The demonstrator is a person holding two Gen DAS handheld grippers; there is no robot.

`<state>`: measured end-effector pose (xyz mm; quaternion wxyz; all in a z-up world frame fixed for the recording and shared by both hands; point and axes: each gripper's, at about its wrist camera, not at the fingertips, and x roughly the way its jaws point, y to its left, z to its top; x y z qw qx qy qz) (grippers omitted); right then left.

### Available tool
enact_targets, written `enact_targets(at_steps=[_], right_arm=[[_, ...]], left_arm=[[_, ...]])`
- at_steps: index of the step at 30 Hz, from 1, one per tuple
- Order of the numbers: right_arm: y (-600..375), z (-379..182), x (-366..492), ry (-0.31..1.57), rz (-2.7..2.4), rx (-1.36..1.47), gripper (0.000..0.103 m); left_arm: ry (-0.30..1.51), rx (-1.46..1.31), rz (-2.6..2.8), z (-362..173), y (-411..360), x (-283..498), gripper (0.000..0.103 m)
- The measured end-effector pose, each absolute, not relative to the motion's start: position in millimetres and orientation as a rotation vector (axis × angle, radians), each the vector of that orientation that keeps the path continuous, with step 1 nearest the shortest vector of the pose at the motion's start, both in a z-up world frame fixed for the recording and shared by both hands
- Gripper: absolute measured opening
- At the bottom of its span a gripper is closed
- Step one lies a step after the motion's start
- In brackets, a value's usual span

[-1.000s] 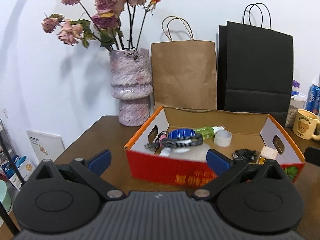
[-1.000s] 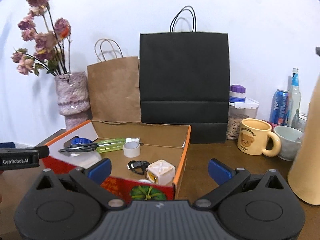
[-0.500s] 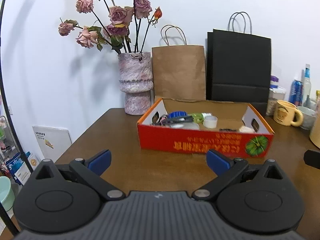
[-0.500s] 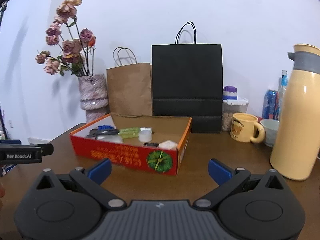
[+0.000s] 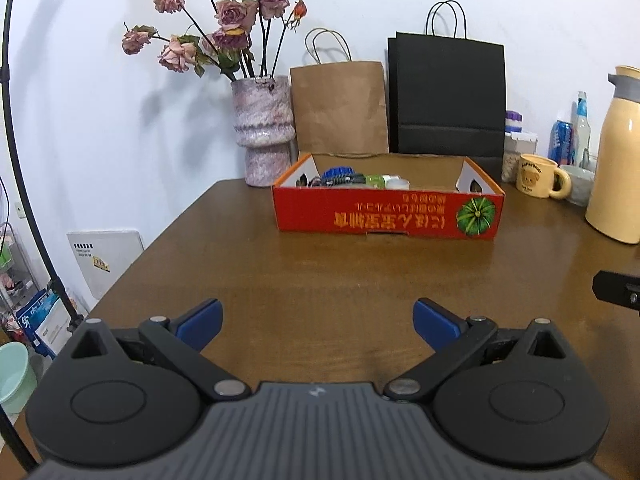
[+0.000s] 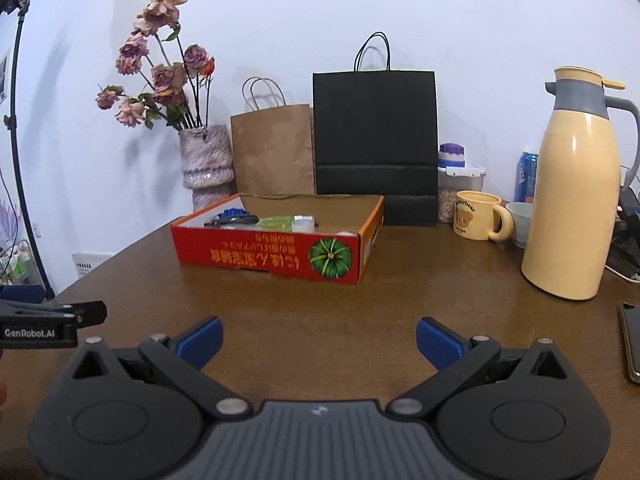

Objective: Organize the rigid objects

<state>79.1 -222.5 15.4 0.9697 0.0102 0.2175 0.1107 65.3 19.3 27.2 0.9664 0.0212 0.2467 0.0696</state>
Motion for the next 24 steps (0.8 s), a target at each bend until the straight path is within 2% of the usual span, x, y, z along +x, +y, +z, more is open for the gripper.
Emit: enact_targets(at_steps=[24], right_arm=[[-220, 15, 70, 0.452, 0.224, 0.012, 0.103]], left_arm=[[0.518, 0.035, 0.136, 22, 22, 53, 0.103]])
